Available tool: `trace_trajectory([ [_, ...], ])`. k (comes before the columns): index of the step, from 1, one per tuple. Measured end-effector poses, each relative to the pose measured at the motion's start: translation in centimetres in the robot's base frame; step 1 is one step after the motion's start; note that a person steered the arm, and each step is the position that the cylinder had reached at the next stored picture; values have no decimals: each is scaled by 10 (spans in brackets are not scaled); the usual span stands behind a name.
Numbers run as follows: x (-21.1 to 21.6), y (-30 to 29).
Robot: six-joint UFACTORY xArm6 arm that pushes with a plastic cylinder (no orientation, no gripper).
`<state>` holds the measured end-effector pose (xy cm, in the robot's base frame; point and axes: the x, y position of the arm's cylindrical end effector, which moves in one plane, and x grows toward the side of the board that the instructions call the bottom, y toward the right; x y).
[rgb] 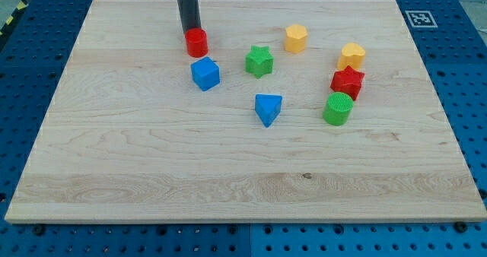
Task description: Move the red circle to the top right of the cube
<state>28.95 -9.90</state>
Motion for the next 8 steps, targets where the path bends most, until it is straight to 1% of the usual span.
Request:
trace_trajectory([
  [1,14,-32],
  [2,49,-38],
  [3,65,-27],
  [4,65,-27],
  [5,56,-15],
  [7,44,31],
  [8,42,42],
])
